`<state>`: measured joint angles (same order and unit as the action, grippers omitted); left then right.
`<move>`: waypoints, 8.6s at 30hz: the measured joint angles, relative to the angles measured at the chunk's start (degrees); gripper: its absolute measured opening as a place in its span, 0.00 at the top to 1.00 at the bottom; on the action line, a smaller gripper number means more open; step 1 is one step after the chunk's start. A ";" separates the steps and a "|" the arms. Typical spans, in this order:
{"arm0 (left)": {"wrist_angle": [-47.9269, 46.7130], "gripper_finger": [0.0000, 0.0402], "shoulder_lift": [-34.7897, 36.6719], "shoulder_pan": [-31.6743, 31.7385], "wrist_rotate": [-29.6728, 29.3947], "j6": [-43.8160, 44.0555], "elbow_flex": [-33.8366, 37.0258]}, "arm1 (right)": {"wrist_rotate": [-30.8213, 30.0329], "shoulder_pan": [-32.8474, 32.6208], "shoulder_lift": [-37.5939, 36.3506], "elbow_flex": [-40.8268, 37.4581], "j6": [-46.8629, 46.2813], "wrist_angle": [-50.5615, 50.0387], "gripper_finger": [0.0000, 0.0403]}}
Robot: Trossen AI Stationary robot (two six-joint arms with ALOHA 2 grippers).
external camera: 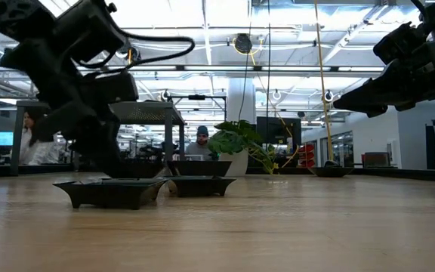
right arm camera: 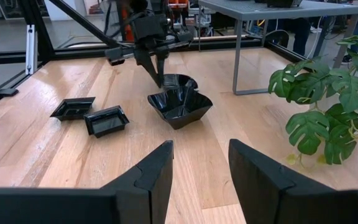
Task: Pick & Place Mini shaped plates
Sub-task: Stack the black leaf plate on top of the black leaf plate on the shelf, then stack the black square plate on top of the black square plate on the shelf
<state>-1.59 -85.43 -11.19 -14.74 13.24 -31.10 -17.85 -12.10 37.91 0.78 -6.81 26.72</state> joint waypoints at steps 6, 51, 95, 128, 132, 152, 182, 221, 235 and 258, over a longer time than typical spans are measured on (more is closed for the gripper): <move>-4.29 0.98 1.21 -1.06 -0.12 0.62 -4.49 | -0.02 -0.01 0.00 0.00 -0.02 0.00 0.64; -56.36 0.98 27.97 32.92 -32.90 8.29 -26.77 | -0.02 -0.02 0.05 0.00 -0.02 -0.02 0.64; -63.94 0.67 18.67 42.28 -30.84 4.75 -26.73 | -0.02 0.00 0.05 0.00 -0.02 0.00 0.64; -23.22 0.66 18.53 8.62 -0.80 -1.88 -17.47 | 0.00 -0.01 0.02 0.01 0.00 0.00 0.64; -12.88 0.66 13.86 3.27 -0.52 -5.54 -13.12 | -0.01 -0.01 0.02 0.00 0.00 0.00 0.64; 14.56 0.47 -5.51 -0.44 -2.42 -9.29 -10.14 | -0.02 -0.02 0.05 0.02 -0.02 -0.13 0.64; 23.61 0.96 -20.37 -0.41 -4.51 -17.93 -13.48 | -0.02 0.00 0.05 0.02 0.00 -0.02 0.64; -2.33 0.98 25.14 12.60 -45.02 -33.13 -13.48 | -0.01 -0.02 0.03 0.01 0.00 0.00 0.64; -19.32 0.99 31.08 39.67 -19.51 -32.67 -13.48 | -0.02 -0.02 0.04 0.00 0.00 -0.02 0.64; -22.32 0.91 31.06 49.54 -4.60 -36.66 -13.48 | -0.02 -0.02 0.02 0.02 0.00 -0.02 0.64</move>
<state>-23.91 -54.37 38.35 -19.34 -23.42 -44.58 -17.87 -12.12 37.93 0.80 -6.81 26.70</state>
